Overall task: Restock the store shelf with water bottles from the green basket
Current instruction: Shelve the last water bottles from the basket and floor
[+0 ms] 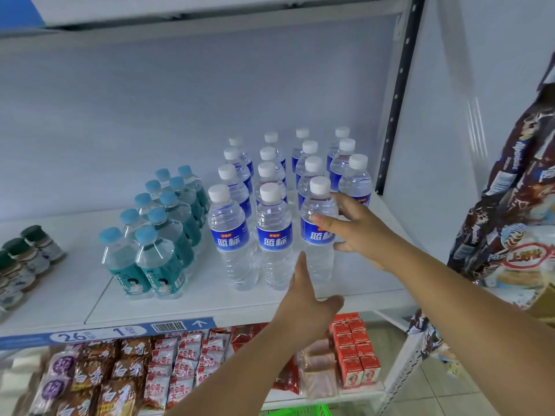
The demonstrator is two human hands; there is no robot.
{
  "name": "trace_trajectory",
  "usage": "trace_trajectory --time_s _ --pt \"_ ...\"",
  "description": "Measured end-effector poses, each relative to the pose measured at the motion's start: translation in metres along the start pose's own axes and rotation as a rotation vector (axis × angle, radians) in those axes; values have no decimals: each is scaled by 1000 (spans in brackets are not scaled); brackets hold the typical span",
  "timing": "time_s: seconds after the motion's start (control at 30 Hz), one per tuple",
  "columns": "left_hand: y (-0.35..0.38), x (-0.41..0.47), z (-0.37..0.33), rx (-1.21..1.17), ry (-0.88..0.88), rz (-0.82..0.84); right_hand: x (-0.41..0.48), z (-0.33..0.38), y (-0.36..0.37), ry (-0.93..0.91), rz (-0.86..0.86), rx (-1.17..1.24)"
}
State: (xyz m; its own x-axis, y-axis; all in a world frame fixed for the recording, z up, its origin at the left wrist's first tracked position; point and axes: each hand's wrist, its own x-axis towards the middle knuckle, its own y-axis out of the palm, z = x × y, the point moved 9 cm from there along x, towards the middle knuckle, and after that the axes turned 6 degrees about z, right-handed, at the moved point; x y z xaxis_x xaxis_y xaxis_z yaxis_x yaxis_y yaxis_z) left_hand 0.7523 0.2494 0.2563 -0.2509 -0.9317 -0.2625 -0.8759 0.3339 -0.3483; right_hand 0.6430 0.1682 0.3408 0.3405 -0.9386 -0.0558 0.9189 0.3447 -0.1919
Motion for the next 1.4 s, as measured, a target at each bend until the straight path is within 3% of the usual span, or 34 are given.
trace_trajectory --time_s 0.6,0.83,1.0,1.1,1.4 --pt "-8 -16 6 102 -25 29 -3 -4 -1 2 -110 -112" --pt "-38 -42 31 188 -15 -11 -65 -15 -9 -217 -588 -261" --pt "-77 -67 67 262 -44 -75 -66 -34 50 -202 -465 -271" --pt "-103 -90 92 304 -77 -108 -58 -38 100 -160 -306 -294" --pt "-180 -167 190 327 -103 -65 -66 -76 261 7 -56 -423"
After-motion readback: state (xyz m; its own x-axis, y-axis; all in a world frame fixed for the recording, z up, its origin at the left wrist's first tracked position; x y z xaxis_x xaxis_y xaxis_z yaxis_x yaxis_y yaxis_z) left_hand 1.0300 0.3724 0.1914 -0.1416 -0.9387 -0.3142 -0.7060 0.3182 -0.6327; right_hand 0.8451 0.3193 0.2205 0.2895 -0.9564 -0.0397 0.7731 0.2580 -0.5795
